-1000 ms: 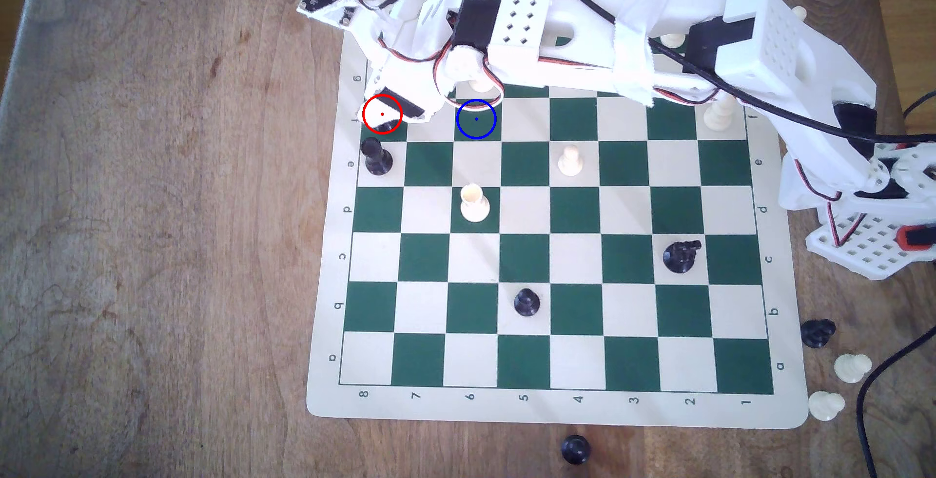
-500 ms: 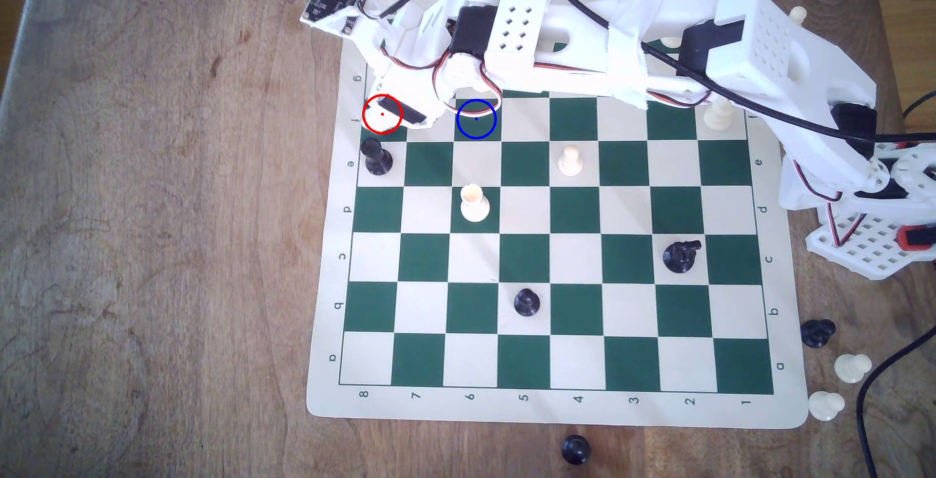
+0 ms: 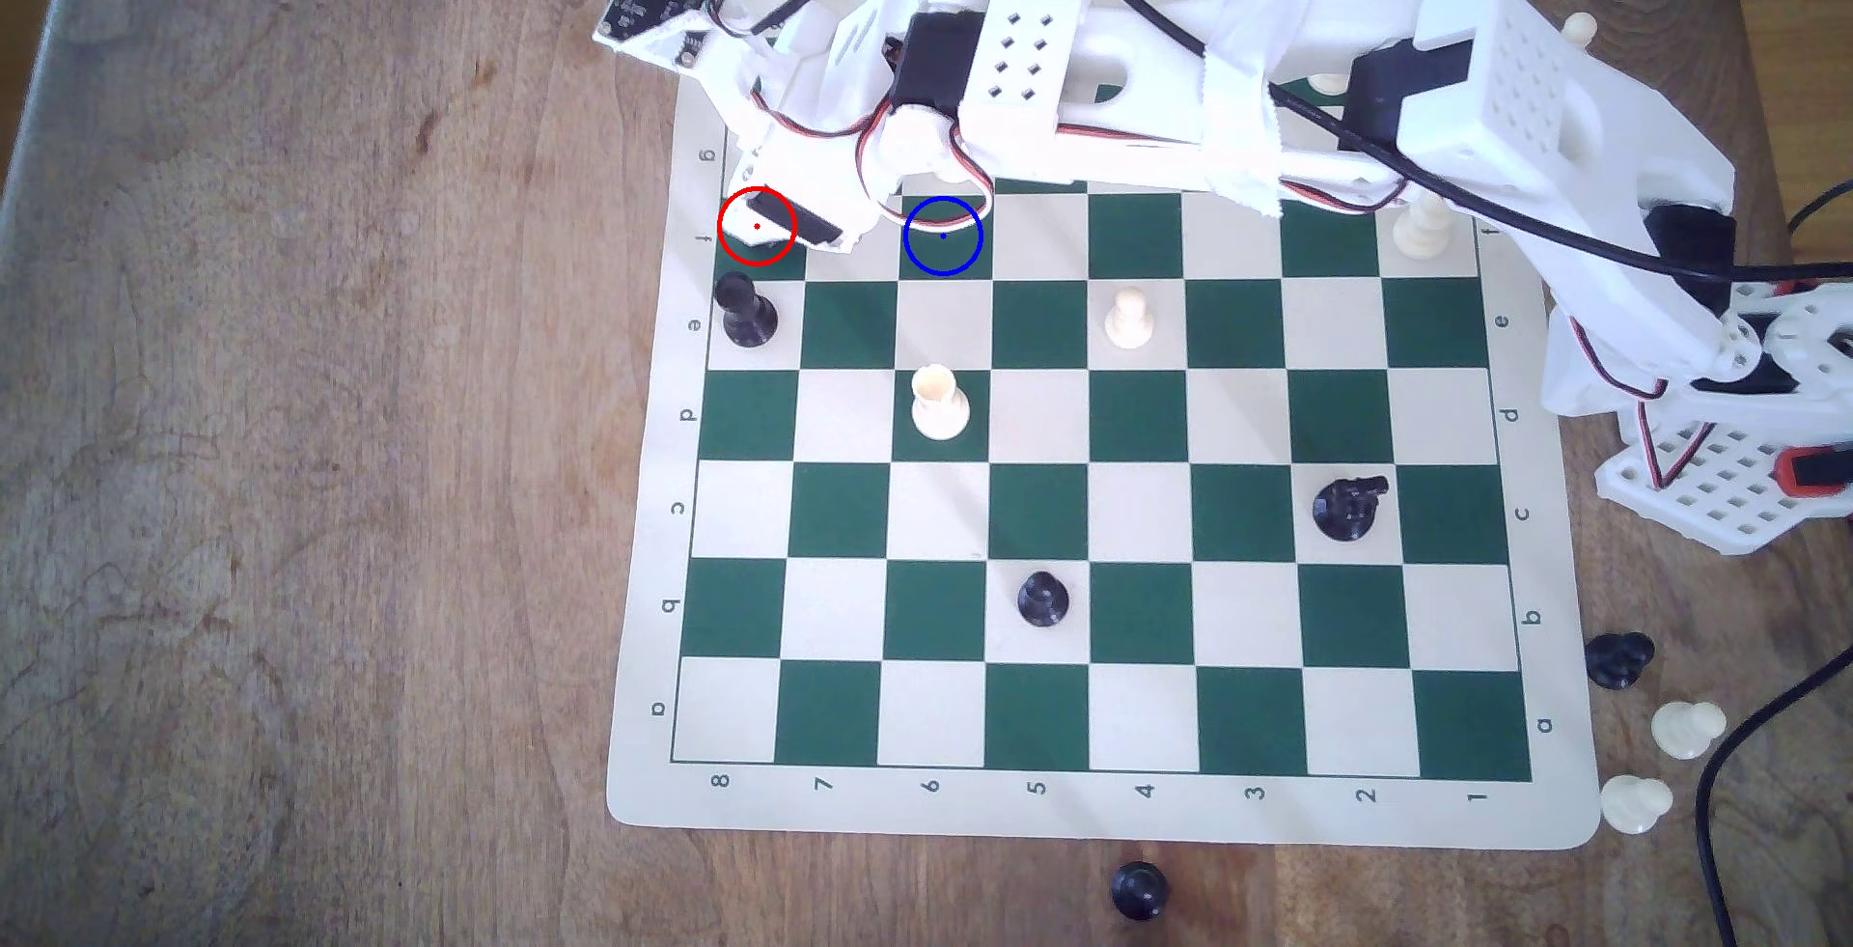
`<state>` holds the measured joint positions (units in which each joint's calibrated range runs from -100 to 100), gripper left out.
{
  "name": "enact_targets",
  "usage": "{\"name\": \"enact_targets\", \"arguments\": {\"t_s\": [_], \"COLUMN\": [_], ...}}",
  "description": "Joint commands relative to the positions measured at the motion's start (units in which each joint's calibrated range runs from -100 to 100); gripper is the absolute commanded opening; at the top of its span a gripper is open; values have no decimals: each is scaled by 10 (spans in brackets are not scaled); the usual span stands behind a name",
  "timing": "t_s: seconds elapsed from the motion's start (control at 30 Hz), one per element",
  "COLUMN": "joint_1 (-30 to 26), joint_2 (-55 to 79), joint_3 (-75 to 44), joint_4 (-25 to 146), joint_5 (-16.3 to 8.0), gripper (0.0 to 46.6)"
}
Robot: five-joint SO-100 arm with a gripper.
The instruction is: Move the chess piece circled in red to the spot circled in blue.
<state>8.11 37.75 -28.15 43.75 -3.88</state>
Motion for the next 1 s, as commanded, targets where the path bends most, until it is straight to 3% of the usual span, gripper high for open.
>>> {"name": "enact_targets", "arguments": {"t_s": [0.0,0.57,0.97], "joint_1": [-7,10,-6], "joint_2": [-34,-161,-378], "joint_3": [-50,-30,315], "joint_4": [-3,2,-65], "joint_5": [-3,8,13], "gripper": [5,3,4]}}
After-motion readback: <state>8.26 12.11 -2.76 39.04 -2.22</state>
